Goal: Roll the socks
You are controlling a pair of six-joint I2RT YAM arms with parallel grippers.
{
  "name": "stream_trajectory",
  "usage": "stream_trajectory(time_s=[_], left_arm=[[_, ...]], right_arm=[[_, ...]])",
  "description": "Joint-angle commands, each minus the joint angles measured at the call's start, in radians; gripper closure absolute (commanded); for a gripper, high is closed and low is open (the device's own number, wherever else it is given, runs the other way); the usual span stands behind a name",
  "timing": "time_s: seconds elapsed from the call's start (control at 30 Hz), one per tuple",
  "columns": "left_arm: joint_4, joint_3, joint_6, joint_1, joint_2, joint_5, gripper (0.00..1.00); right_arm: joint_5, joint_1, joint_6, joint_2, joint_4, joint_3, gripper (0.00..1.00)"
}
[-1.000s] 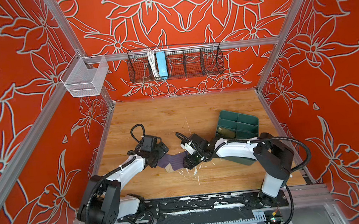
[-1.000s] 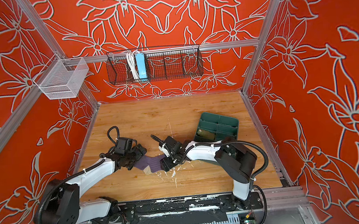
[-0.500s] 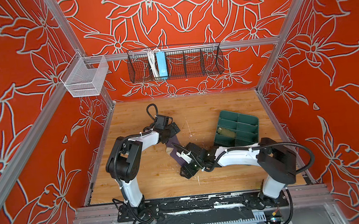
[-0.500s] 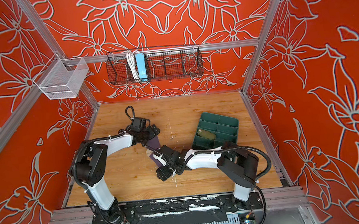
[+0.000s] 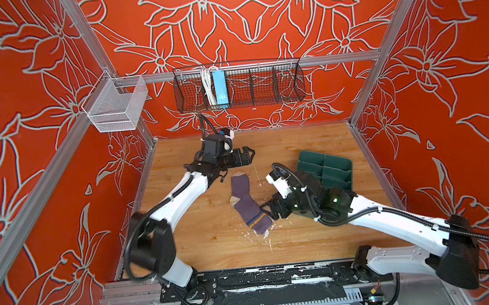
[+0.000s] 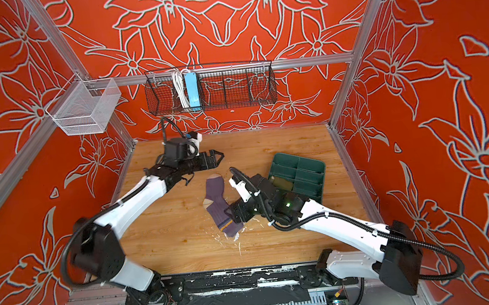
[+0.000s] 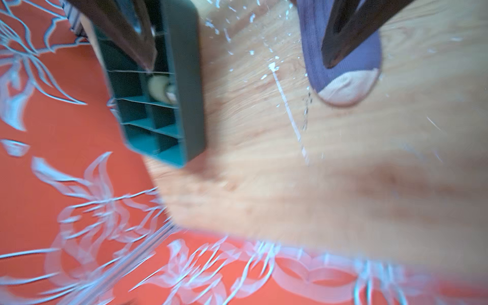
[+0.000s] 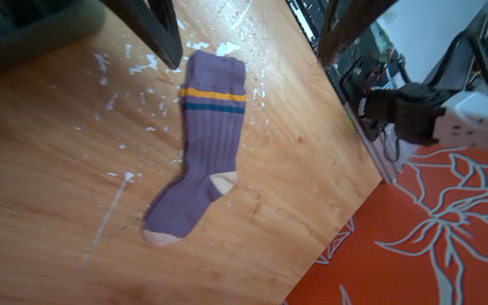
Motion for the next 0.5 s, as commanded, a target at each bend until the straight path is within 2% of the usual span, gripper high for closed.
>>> stream_trajectory(time_s=[0.0, 0.07, 0.17, 0.27, 0.37, 0.47], left_arm=[[-0.098, -0.148, 0.035, 0.001, -0.233, 0.05, 0.02], [-0.047, -0.303, -0.053, -0.008, -0.349, 0.103, 0.02], [-0.014, -0.514, -0.18, -0.056, -0.501, 0.091, 0.02], [0.072, -0.702, -0.295, -0.125, -0.604, 0.056, 0.02], [0.128, -0.795, -0.329, -0.177, -0.659, 0.017, 0.02], [0.161, -0.826, -0.323, -0.219, -0.67, -0.013, 0.02]], right_arm=[[0.007, -0.071, -0.015, 0.056, -0.057, 0.04, 0.17], [-0.006, -0.081, -0.052, 0.124, -0.048, 0.101, 0.17], [-0.053, -0.089, -0.09, 0.261, -0.032, 0.222, 0.18], [-0.163, -0.115, -0.091, 0.42, 0.003, 0.349, 0.2], [-0.252, -0.132, -0.079, 0.585, 0.023, 0.488, 0.21], [-0.353, -0.147, -0.045, 0.752, 0.048, 0.624, 0.21]])
